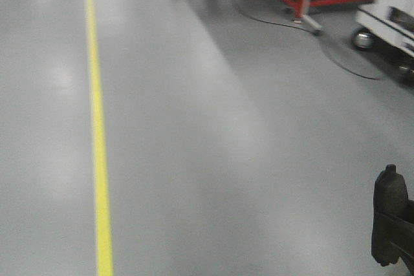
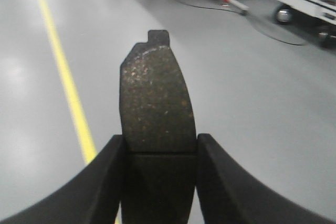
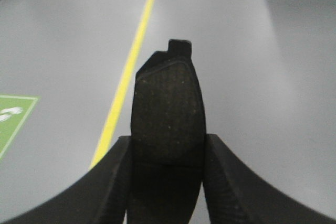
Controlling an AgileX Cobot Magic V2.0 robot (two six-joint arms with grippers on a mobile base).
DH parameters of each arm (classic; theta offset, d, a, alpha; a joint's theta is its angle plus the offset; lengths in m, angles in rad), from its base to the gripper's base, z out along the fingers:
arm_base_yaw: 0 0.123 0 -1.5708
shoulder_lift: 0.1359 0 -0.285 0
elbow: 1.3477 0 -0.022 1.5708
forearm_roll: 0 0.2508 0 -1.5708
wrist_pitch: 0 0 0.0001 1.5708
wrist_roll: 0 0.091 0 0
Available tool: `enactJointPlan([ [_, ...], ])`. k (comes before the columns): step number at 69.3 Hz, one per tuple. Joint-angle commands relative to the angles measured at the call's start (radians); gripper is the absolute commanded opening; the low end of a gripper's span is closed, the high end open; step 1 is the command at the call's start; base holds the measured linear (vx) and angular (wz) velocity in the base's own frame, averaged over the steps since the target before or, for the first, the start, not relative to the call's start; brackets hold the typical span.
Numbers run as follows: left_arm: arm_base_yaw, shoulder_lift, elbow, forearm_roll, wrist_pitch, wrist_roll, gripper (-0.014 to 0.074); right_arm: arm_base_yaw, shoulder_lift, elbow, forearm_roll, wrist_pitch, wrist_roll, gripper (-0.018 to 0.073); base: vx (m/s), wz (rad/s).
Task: Move and align brake pads A on conveyor
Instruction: 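Back the base away from the steel table and turn, then drive the base along the yellow floor line past the cones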
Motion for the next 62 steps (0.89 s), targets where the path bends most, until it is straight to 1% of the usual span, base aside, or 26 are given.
enactJointPlan([
  [1,-0.006,0.008,-0.031,-0.015,-0.092,-0.002,-0.0006,-0.003,0.003,-0.029,-0.011,-0.090,-0.005,-0.0004,0.00,0.93],
  [17,-0.006,0.008,-0.031,-0.015,-0.092,-0.002,-0.0006,-0.003,0.003,-0.029,-0.011,-0.090,-0.005,-0.0004,0.03,0.83],
  [31,-0.006,0.008,-0.031,-0.015,-0.092,-0.002,-0.0006,-0.003,0.003,-0.029,-0.011,-0.090,-0.005,-0.0004,0.11,0.56],
  [46,-0.006,0.008,-0.031,-0.015,-0.092,-0.002,-0.0006,-0.003,0.003,-0.029,-0.013,-0.090,-0.005,-0.0004,0.18,0.35],
  [62,-0.006,0.008,-0.031,-0.015,-0.092,-0.002,-0.0006,-0.003,0.003,-0.029,-0.013,-0.090,-0.005,-0.0004,0.29,0.06],
])
